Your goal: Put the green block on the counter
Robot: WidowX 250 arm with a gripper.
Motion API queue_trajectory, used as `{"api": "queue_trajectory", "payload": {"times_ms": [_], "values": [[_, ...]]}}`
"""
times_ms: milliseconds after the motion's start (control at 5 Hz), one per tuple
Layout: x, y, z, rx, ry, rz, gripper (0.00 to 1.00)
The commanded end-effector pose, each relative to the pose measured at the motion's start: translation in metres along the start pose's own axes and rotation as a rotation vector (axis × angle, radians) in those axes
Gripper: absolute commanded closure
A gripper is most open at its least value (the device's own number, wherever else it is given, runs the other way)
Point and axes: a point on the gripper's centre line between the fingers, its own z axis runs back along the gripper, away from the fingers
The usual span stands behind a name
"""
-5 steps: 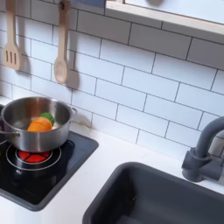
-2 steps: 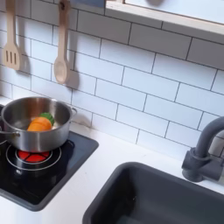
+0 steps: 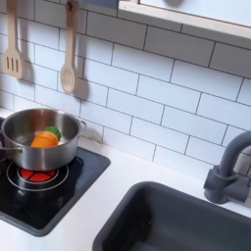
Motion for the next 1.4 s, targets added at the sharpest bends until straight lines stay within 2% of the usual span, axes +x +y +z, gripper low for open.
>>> {"api": "queue_trajectory", "payload": {"times_ms": [0,200,400,600,800,1200], "values": [[-0.012,0.003,0.008,-0.021,0.004,-0.070,1.00],[-0.021,-0.005,0.019,-0.059,0.005,-0.103,1.00],[-0.035,-0.012,0.023,-0.074,0.016,-0.156,1.00],[-0.049,-0.015,0.029,-0.073,0.011,-0.199,1.00],[-0.064,-0.016,0.029,-0.082,0.035,-0.228,1.00],[-0.094,-0.024,0.027,-0.074,0.048,-0.329,1.00]]}}
